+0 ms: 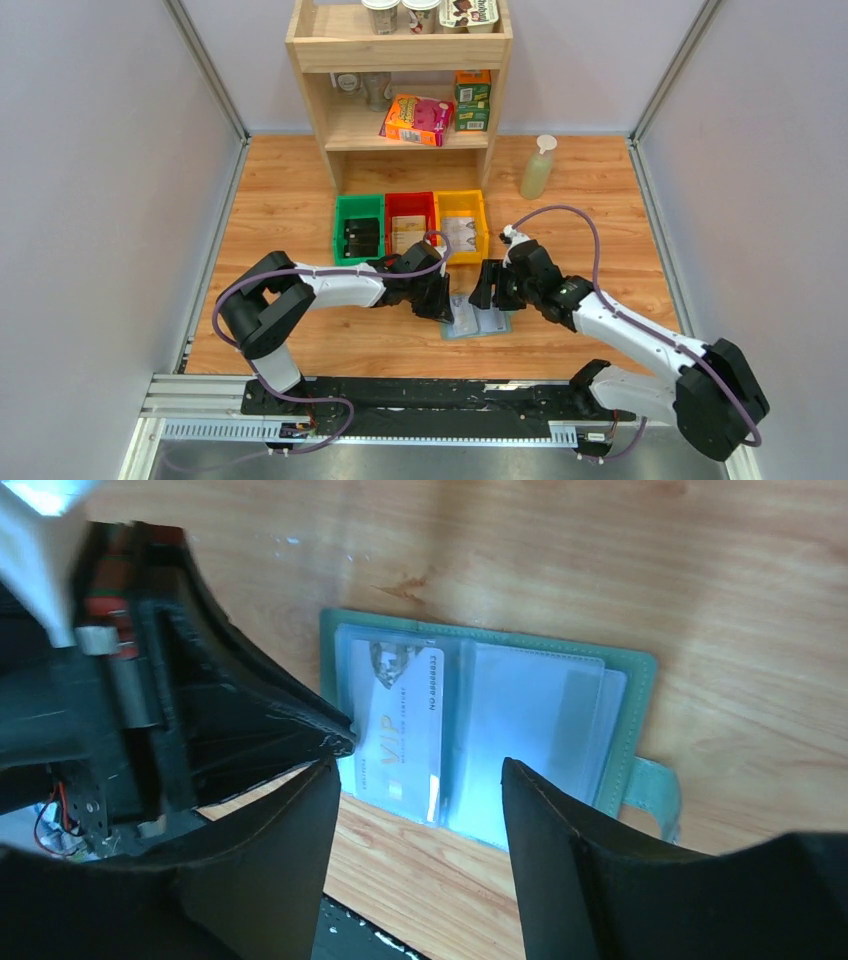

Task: Take the credit cards out of the card holder
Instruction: Remove the credit card from the card holder.

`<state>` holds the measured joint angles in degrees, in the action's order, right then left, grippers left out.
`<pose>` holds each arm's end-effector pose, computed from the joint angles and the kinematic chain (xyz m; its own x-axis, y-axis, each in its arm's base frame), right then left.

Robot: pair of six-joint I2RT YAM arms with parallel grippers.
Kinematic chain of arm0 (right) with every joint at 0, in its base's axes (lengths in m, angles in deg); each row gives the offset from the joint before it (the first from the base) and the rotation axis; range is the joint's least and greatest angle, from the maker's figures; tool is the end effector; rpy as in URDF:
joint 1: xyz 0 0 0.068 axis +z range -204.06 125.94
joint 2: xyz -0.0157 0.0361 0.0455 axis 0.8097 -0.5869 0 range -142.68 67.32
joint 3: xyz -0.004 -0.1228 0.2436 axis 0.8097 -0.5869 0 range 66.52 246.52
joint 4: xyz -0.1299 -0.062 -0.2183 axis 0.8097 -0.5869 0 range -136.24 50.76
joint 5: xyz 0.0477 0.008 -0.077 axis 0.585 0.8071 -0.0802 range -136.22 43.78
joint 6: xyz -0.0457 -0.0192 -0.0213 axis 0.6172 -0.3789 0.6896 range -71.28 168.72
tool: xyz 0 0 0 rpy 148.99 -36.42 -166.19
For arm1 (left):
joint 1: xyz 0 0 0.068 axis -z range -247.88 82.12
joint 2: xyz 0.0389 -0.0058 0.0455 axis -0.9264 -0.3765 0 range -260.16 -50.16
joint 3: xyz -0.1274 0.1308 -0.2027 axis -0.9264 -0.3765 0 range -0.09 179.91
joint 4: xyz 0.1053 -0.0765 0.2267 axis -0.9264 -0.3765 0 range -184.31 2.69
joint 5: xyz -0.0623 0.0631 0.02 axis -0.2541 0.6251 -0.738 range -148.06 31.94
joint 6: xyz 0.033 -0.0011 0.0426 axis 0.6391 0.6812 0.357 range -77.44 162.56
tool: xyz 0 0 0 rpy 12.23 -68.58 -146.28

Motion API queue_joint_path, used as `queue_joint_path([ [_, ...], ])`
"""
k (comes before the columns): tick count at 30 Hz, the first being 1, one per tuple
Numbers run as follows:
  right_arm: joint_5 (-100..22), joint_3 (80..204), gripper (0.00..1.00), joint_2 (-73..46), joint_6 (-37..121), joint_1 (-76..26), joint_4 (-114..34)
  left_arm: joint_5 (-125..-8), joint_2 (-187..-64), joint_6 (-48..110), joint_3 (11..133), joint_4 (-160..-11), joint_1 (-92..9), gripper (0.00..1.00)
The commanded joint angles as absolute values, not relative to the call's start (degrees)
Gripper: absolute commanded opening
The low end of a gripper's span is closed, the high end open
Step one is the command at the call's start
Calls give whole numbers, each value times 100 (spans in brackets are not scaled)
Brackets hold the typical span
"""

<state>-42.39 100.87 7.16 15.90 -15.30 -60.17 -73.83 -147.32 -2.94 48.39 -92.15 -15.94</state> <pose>0.1626 0.1336 0.2101 -0.8351 0.0230 -0.5496 -0.2473 0.8768 0.4123 0.1920 -0.2612 0.1441 -0.9589 0.1114 -0.2609 0.2475 0.7782 -0.5772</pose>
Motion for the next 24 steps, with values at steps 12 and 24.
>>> queue_joint_path([
  [12,-2136,9333,44,-914,1137,-2216,-3565,-7124,-14596,-148,4649,-9232,-1567,20],
  [24,-1450,9192,34,-589,943,-2269,-3063,-7063,-14517,-113,4657,-9319,-1559,18],
])
